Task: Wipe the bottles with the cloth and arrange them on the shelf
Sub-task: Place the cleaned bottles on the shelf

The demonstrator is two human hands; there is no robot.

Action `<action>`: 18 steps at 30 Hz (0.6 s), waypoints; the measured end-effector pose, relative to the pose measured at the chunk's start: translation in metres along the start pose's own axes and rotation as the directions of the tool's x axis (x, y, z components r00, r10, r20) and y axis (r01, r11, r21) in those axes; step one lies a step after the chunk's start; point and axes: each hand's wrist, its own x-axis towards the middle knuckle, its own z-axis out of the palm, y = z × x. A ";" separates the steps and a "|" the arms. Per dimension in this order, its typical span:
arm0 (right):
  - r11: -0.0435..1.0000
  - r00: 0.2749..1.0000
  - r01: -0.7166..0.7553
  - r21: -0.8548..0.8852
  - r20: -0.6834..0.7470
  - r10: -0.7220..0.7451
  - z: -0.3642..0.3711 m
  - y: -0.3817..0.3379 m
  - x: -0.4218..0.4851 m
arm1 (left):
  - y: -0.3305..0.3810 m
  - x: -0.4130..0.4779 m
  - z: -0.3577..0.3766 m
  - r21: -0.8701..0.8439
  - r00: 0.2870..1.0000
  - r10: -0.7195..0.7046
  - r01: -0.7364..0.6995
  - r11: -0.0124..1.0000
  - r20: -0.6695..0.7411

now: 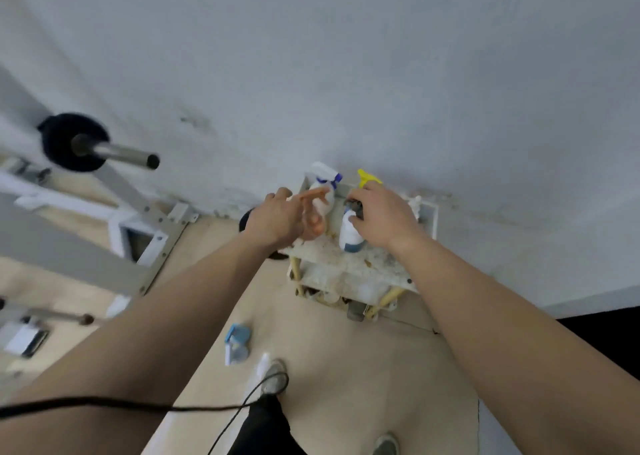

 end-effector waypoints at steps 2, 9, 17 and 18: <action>0.995 0.996 0.087 0.045 0.017 -0.088 0.015 -0.024 -0.012 | -0.014 -0.030 0.014 -0.029 0.994 -0.111 0.112 0.993 0.006; 0.975 0.908 0.183 0.124 0.358 -0.216 0.128 -0.096 -0.059 | -0.083 -0.129 0.102 -0.126 0.915 -0.373 0.393 0.911 0.156; 0.980 0.807 -0.119 0.158 0.590 0.003 0.334 -0.157 -0.070 | -0.229 -0.185 0.244 -0.170 0.785 -0.514 0.592 0.788 0.346; 0.975 0.788 -0.166 0.151 0.614 0.039 0.369 -0.164 -0.066 | -0.252 -0.185 0.269 -0.169 0.766 -0.523 0.610 0.774 0.372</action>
